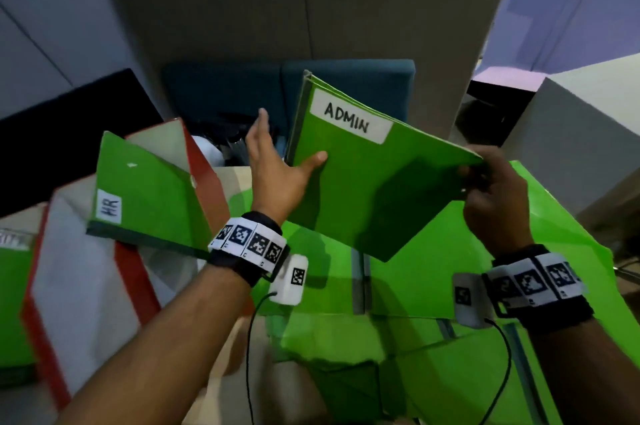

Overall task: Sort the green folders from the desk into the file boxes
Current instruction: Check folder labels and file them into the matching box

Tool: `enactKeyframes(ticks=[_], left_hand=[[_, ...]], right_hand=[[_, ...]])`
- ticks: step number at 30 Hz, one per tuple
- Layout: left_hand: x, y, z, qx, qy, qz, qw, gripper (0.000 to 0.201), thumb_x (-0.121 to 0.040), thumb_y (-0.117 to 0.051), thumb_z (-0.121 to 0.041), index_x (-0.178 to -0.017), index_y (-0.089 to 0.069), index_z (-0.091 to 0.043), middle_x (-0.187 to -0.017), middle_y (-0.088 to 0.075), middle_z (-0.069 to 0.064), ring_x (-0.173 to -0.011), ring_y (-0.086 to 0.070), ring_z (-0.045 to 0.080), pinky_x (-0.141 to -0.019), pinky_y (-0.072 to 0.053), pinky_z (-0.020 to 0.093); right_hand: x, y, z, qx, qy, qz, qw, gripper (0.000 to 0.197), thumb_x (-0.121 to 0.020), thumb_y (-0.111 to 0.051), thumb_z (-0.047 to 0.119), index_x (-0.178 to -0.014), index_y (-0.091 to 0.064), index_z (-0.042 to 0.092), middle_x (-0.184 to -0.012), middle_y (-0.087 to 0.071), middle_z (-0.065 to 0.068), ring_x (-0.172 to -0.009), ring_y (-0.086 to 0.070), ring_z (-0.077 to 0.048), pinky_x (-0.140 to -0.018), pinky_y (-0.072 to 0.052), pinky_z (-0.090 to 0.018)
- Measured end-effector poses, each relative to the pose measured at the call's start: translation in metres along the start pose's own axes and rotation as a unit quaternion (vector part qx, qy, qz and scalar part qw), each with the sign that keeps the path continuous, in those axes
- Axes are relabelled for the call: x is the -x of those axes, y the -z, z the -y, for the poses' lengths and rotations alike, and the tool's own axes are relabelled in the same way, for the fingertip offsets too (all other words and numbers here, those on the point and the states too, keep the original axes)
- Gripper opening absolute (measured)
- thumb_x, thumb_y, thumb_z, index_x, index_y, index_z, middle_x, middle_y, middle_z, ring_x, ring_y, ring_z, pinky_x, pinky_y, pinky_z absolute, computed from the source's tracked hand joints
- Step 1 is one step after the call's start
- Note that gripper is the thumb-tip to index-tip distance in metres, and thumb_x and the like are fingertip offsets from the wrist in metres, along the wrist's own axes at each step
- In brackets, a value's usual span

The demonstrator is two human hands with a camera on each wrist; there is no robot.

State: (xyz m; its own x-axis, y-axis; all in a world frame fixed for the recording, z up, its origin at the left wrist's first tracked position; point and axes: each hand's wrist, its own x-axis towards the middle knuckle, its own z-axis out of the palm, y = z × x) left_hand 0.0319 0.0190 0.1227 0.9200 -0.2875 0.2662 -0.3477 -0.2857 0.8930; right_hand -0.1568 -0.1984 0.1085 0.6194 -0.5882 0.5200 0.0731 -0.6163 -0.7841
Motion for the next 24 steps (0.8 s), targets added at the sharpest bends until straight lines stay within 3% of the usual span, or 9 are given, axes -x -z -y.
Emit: enactKeyframes(ticks=[2, 4, 7, 8, 10, 13, 16, 19, 24], left_hand=[[-0.002, 0.019, -0.007, 0.047, 0.008, 0.051, 0.998, 0.071, -0.079, -0.077, -0.033, -0.141, -0.044, -0.024, -0.135, -0.054, -0.007, -0.123, -0.053, 0.011, -0.107, -0.043, 0.039], [0.001, 0.035, -0.017, 0.049, -0.004, 0.087, 0.995, 0.037, -0.083, -0.072, -0.028, -0.118, -0.063, -0.026, -0.111, -0.07, -0.007, -0.1, -0.066, 0.02, -0.088, -0.055, 0.047], [0.011, 0.054, -0.031, 0.068, -0.028, 0.097, 0.993, 0.01, -0.087, -0.069, -0.011, -0.092, -0.065, -0.018, -0.094, -0.072, 0.006, -0.086, -0.068, 0.03, -0.078, -0.058, 0.046], [0.014, 0.059, -0.035, 0.078, -0.034, 0.095, 0.992, 0.011, -0.087, -0.068, -0.008, -0.088, -0.063, -0.017, -0.091, -0.072, 0.008, -0.084, -0.068, 0.03, -0.077, -0.058, 0.044], [0.017, 0.069, -0.037, 0.094, -0.032, 0.097, 0.99, 0.017, -0.087, -0.067, -0.004, -0.082, -0.06, -0.018, -0.085, -0.071, 0.002, -0.079, -0.068, 0.025, -0.075, -0.059, 0.042], [0.018, 0.086, -0.031, 0.112, -0.025, 0.081, 0.99, 0.022, -0.087, -0.066, -0.006, -0.081, -0.058, -0.025, -0.082, -0.069, -0.004, -0.077, -0.065, 0.021, -0.074, -0.058, 0.045], [0.021, 0.107, -0.032, 0.169, -0.024, 0.023, 0.985, 0.021, -0.089, -0.061, -0.006, -0.085, -0.055, -0.025, -0.091, -0.065, 0.005, -0.081, -0.06, 0.022, -0.073, -0.054, 0.053], [0.024, 0.137, -0.03, 0.201, -0.022, 0.0, 0.979, 0.018, -0.094, -0.054, 0.001, -0.093, -0.05, -0.017, -0.082, -0.063, -0.016, -0.074, -0.059, 0.003, -0.063, -0.052, 0.024], [0.037, 0.193, -0.033, 0.224, 0.007, 0.046, 0.974, 0.039, -0.079, -0.069, -0.024, -0.116, -0.057, -0.027, -0.114, -0.068, -0.001, -0.108, -0.064, 0.023, -0.087, -0.055, 0.044]], right_hand=[[-0.011, -0.001, -0.001, -0.018, -0.01, -0.007, 1.0, 0.047, -0.075, -0.042, 0.002, -0.102, -0.06, 0.036, -0.084, -0.06, 0.002, -0.072, -0.059, -0.003, -0.071, -0.053, -0.023], [-0.022, -0.004, 0.0, -0.005, -0.003, -0.036, 0.999, 0.027, -0.082, -0.047, 0.008, -0.106, -0.059, 0.018, -0.086, -0.058, -0.003, -0.065, -0.049, 0.002, -0.066, -0.041, -0.005], [-0.038, -0.019, 0.003, -0.065, -0.012, -0.077, 0.995, 0.018, -0.087, -0.055, 0.025, -0.103, -0.053, 0.033, -0.082, -0.056, 0.004, -0.066, -0.051, -0.001, -0.064, -0.047, -0.019], [-0.043, -0.027, 0.004, -0.086, -0.018, -0.081, 0.993, 0.021, -0.087, -0.056, 0.026, -0.105, -0.052, 0.036, -0.079, -0.053, 0.008, -0.065, -0.05, -0.006, -0.062, -0.046, -0.025], [-0.046, -0.044, 0.012, -0.123, -0.024, -0.079, 0.989, 0.029, -0.092, -0.054, 0.022, -0.118, -0.047, 0.033, -0.078, -0.047, 0.01, -0.064, -0.045, -0.005, -0.06, -0.042, -0.021], [-0.043, -0.075, 0.018, -0.157, -0.028, -0.047, 0.986, 0.05, -0.095, -0.054, 0.025, -0.139, -0.032, 0.016, -0.099, -0.05, 0.012, -0.083, -0.051, 0.005, -0.079, -0.044, -0.014], [-0.035, -0.109, 0.026, -0.132, -0.057, 0.009, 0.99, 0.08, -0.084, -0.059, 0.058, -0.145, -0.026, 0.019, -0.134, -0.049, -0.001, -0.122, -0.05, -0.015, -0.107, -0.039, -0.04], [-0.026, -0.143, 0.045, -0.084, -0.042, 0.05, 0.994, 0.08, -0.086, -0.055, 0.052, -0.149, -0.023, 0.014, -0.149, -0.036, -0.008, -0.137, -0.036, -0.018, -0.113, -0.03, -0.046], [-0.035, -0.191, 0.094, -0.087, 0.005, 0.077, 0.993, 0.071, -0.088, -0.056, 0.033, -0.149, -0.025, 0.017, -0.132, -0.034, 0.007, -0.128, -0.033, -0.008, -0.114, -0.029, -0.038]])
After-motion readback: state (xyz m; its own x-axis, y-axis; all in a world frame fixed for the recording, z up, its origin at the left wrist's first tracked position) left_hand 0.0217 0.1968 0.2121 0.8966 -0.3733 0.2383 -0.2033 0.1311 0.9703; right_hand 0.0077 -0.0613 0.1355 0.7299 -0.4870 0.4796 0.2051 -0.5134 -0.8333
